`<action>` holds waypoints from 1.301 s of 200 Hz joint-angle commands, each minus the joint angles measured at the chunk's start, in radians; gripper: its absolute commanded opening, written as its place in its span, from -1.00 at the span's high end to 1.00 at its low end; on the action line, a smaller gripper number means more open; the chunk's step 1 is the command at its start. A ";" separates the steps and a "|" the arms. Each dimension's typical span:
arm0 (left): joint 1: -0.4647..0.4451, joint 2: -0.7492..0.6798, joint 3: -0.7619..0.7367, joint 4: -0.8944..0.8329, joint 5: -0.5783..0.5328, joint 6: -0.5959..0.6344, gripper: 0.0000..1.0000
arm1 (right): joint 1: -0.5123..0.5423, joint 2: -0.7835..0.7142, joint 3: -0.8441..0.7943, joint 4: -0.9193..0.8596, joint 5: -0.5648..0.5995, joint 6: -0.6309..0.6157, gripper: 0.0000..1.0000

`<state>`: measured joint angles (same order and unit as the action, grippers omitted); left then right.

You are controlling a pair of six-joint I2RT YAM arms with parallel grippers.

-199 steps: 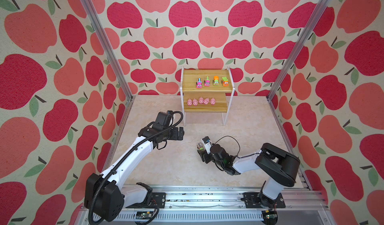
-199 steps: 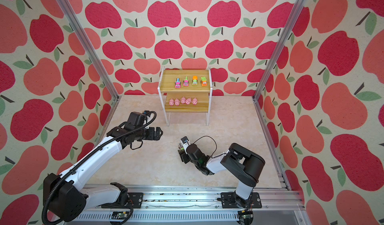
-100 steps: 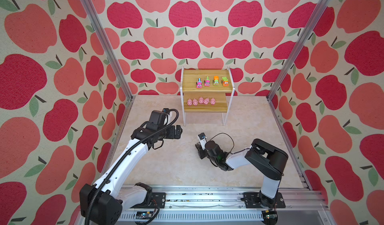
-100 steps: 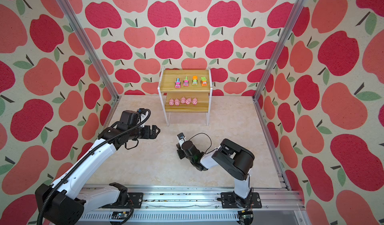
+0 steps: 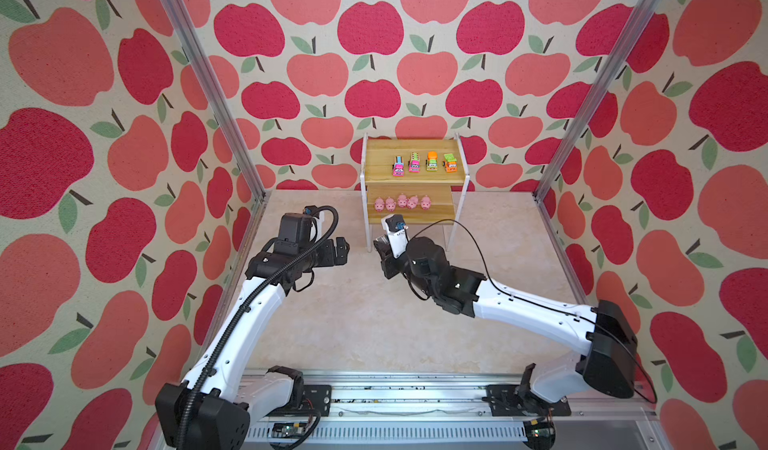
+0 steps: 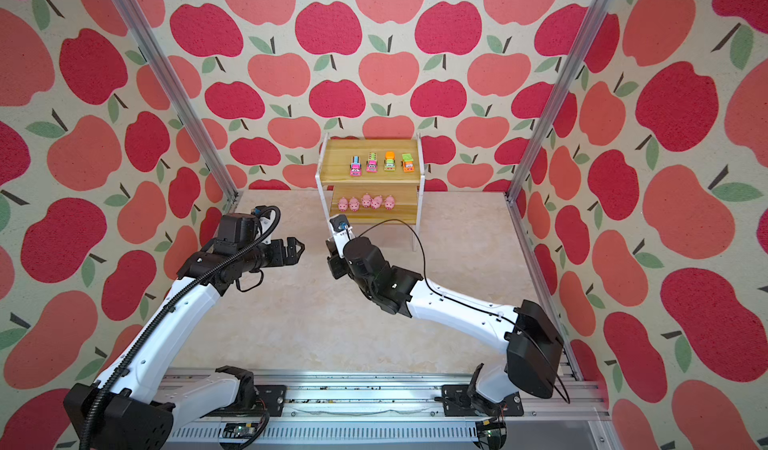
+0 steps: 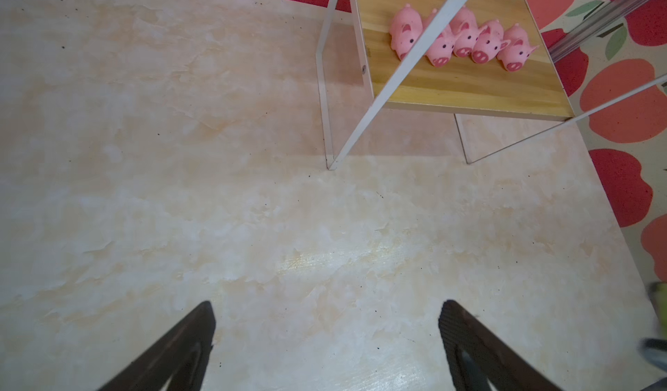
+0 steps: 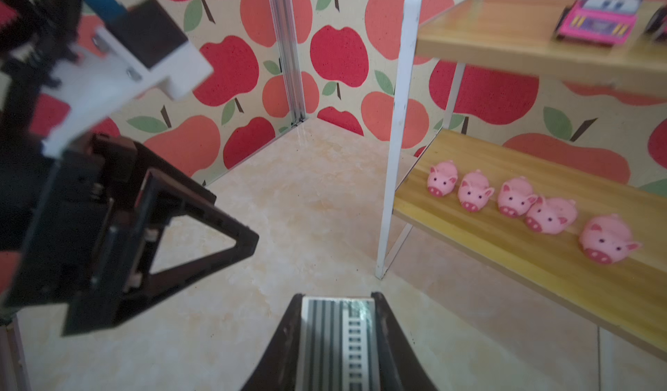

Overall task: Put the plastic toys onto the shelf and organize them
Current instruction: 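Carry the truck over the upper shelf with the right gripper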

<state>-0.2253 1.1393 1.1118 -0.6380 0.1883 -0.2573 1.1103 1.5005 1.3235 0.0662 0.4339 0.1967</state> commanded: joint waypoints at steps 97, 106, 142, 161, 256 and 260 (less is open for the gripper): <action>-0.019 -0.039 -0.054 0.032 -0.007 -0.036 -0.98 | -0.092 0.591 1.046 -0.415 0.245 -0.079 0.62; -0.022 -0.038 -0.056 0.034 0.000 -0.034 -0.99 | -0.096 0.636 1.113 -0.431 0.257 -0.080 0.62; -0.032 -0.030 -0.059 0.043 0.017 -0.035 -0.99 | -0.118 0.716 1.237 -0.437 0.266 -0.079 0.62; -0.036 -0.026 -0.060 0.046 0.026 -0.037 -0.99 | -0.127 0.718 1.242 -0.426 0.277 -0.075 0.63; -0.037 -0.007 -0.059 0.053 0.044 -0.042 -0.99 | -0.170 0.731 1.239 -0.376 0.290 -0.069 0.62; -0.037 -0.006 -0.059 0.054 0.046 -0.043 -0.99 | -0.171 0.735 1.241 -0.375 0.292 -0.070 0.62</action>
<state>-0.2596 1.1202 1.0626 -0.5961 0.2180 -0.2951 0.9585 2.2257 2.5355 -0.3454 0.6914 0.1310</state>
